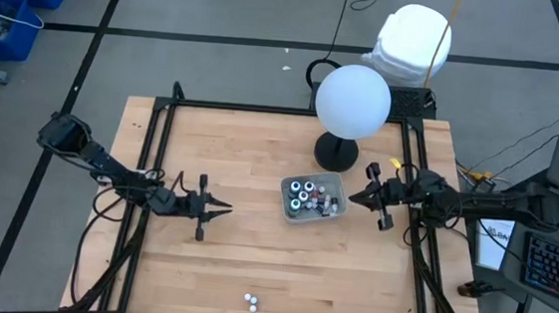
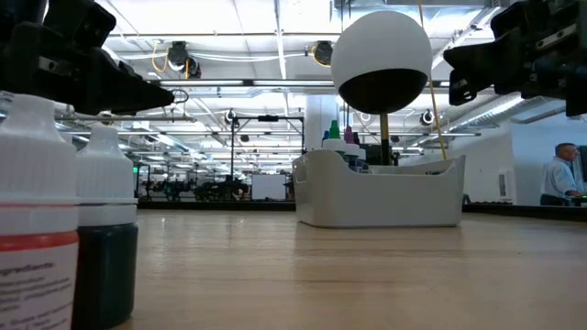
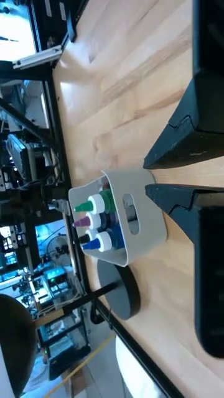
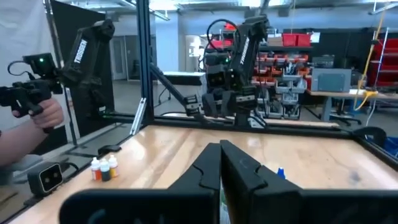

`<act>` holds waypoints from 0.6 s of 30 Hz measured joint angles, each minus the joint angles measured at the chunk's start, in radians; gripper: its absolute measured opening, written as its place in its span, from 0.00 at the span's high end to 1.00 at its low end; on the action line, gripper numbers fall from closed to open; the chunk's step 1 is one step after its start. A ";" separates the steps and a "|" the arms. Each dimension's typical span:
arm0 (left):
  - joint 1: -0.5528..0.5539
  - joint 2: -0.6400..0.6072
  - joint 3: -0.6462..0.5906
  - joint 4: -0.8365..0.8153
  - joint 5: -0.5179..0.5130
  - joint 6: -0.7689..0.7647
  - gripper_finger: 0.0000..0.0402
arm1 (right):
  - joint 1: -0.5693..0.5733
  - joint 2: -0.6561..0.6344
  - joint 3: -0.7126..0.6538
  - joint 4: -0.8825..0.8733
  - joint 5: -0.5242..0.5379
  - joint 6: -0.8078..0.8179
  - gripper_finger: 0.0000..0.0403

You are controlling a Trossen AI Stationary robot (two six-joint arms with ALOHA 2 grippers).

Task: Pick & Place food coloring
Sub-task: Put the orange food coloring bottle into the gray bin

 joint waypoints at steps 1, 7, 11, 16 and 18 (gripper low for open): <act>0.004 0.000 0.000 0.000 0.000 0.001 0.86 | -0.002 -0.013 0.000 -0.017 0.000 0.000 1.00; 0.048 0.000 0.000 -0.004 -0.001 -0.008 0.86 | -0.026 -0.112 0.000 -0.108 0.001 -0.024 1.00; 0.073 0.000 0.000 -0.049 0.000 -0.042 0.86 | -0.041 -0.167 0.000 -0.174 0.001 -0.039 1.00; 0.095 0.000 0.000 -0.112 0.000 -0.065 0.86 | -0.050 -0.204 0.000 -0.220 0.001 -0.052 1.00; 0.099 0.000 0.000 -0.118 0.000 -0.079 0.86 | -0.050 -0.213 0.000 -0.230 0.001 -0.059 1.00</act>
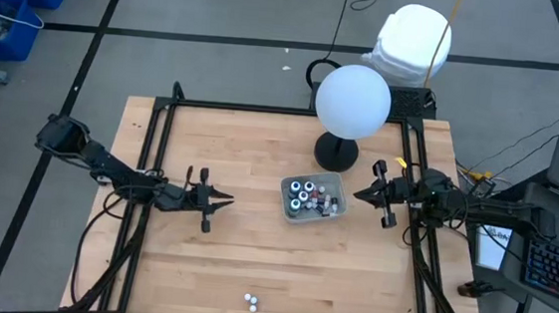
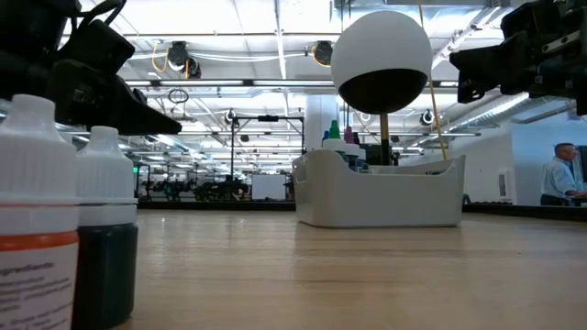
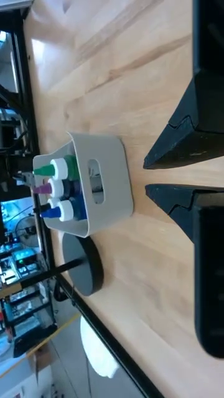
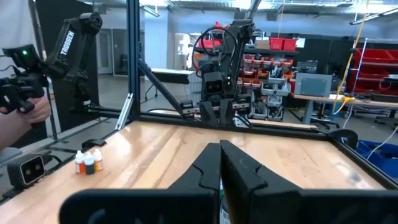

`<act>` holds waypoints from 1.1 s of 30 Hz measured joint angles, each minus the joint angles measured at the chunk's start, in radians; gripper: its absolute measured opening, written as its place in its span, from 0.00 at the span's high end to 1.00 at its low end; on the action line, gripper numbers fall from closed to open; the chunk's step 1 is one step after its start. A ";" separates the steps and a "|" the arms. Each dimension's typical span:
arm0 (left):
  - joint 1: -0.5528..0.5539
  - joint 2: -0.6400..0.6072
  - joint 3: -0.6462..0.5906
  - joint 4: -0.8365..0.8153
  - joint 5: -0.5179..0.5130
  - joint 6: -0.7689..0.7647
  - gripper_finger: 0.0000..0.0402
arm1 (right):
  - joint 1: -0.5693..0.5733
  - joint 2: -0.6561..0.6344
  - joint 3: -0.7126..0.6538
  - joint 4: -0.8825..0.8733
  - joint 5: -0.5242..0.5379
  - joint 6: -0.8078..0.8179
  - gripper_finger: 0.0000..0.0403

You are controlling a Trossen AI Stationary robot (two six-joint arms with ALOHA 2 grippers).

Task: Pick & Place food coloring
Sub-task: Put the orange food coloring bottle into the gray bin

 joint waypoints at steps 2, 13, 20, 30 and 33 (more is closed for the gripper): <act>0.002 0.000 0.000 0.002 0.000 0.000 0.86 | 0.000 -0.001 0.000 -0.009 -0.001 -0.009 1.00; -0.055 0.046 0.216 -0.299 0.160 -0.187 0.89 | 0.000 -0.001 -0.001 -0.008 0.000 -0.030 1.00; -0.203 0.339 0.641 -0.713 0.150 -0.134 0.97 | 0.000 -0.001 -0.001 -0.009 0.000 0.005 1.00; -0.295 0.553 1.128 -1.258 0.214 -0.419 0.90 | 0.035 0.000 -0.001 -0.048 -0.002 0.012 1.00; -0.324 0.565 1.167 -1.250 0.219 -0.423 0.80 | 0.052 0.000 -0.001 -0.048 -0.002 0.012 1.00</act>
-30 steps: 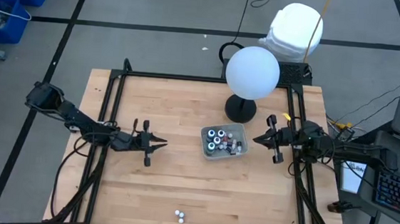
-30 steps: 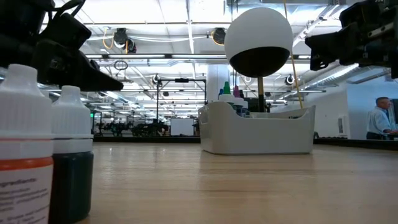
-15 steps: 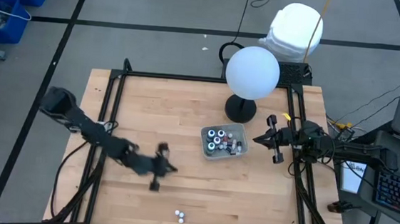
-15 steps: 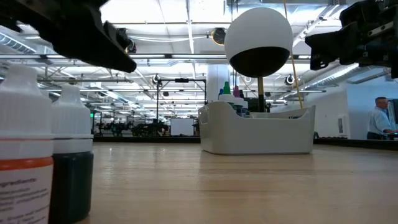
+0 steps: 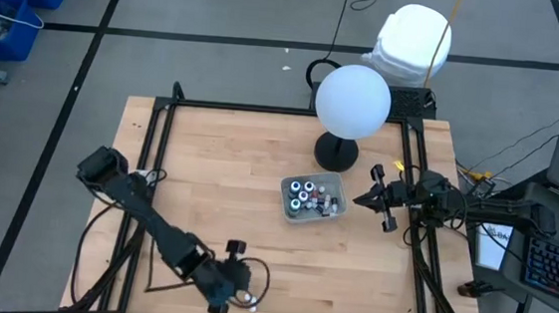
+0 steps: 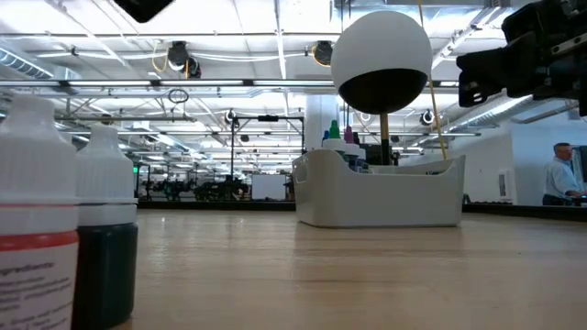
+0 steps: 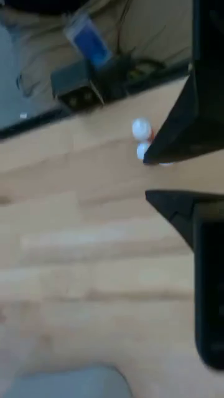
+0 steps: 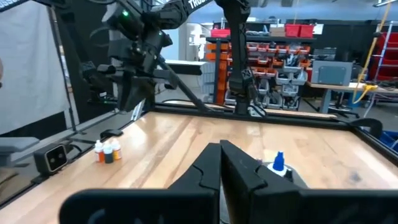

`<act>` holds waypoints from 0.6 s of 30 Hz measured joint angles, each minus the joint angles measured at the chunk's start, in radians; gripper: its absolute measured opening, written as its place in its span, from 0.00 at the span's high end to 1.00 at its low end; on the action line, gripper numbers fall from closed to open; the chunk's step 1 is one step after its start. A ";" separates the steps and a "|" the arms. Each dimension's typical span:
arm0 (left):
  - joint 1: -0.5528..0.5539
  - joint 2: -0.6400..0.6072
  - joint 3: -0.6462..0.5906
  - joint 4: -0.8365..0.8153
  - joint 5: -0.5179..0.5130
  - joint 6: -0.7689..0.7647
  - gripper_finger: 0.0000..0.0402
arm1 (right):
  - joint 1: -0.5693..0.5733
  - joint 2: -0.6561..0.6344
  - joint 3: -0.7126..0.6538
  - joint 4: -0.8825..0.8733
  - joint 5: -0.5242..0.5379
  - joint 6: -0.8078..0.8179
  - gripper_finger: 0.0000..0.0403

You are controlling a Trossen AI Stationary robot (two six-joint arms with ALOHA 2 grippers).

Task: Pick & Place food coloring
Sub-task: Put the orange food coloring bottle into the gray bin

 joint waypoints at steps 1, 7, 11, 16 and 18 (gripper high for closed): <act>-0.008 0.005 0.001 0.009 0.006 -0.001 0.76 | 0.005 0.000 0.000 0.000 0.000 0.000 1.00; -0.045 0.052 -0.022 0.054 0.023 0.008 0.53 | 0.017 0.000 0.000 0.011 0.000 -0.002 1.00; -0.049 0.102 -0.028 0.108 0.039 0.005 0.44 | 0.017 0.000 0.000 0.015 0.000 -0.003 1.00; -0.037 0.156 -0.028 0.151 0.053 0.002 0.40 | 0.017 0.003 0.000 0.012 0.000 -0.003 1.00; -0.029 0.178 -0.028 0.149 0.076 0.000 0.39 | 0.017 0.004 0.000 0.009 0.000 -0.001 1.00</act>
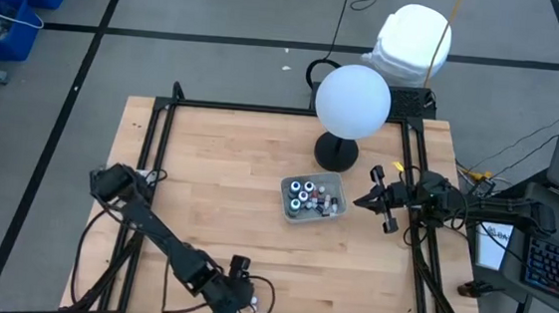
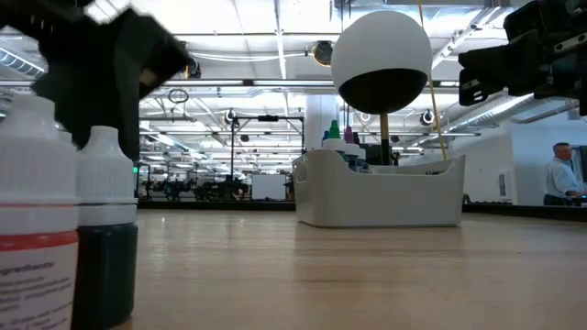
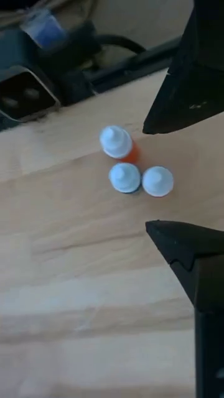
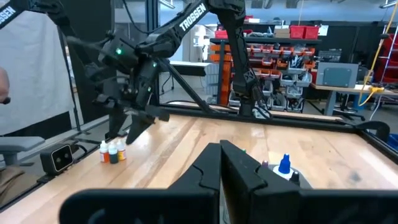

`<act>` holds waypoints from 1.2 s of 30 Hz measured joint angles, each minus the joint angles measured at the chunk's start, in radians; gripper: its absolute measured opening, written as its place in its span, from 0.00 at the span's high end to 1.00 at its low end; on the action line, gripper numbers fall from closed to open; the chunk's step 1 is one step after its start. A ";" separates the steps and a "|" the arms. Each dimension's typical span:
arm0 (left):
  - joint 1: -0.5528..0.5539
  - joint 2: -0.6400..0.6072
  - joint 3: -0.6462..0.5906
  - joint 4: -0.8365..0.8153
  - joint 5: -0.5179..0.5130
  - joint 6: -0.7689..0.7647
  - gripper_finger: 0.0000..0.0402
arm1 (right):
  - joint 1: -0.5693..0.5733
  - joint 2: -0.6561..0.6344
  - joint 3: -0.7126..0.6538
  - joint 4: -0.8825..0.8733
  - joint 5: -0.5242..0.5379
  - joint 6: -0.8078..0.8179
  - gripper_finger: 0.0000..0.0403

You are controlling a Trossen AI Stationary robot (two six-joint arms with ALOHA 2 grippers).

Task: Pick & Place food coloring
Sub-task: Put the orange food coloring bottle into the gray bin

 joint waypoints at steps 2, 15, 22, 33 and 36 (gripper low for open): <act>0.003 0.012 -0.001 -0.001 0.019 -0.002 0.40 | 0.000 0.000 0.000 0.000 0.000 0.000 1.00; 0.014 0.026 0.000 0.049 0.044 0.004 0.51 | 0.000 0.000 0.000 -0.001 0.001 -0.002 1.00; 0.014 0.026 0.000 0.047 0.044 0.004 0.61 | 0.000 0.000 0.000 -0.001 0.002 -0.003 1.00; 0.013 0.026 0.000 0.035 0.044 0.033 0.81 | 0.000 0.000 0.000 -0.001 0.003 -0.003 1.00; 0.013 0.025 0.000 0.019 0.044 0.024 0.87 | 0.000 0.000 0.000 -0.001 0.003 -0.003 1.00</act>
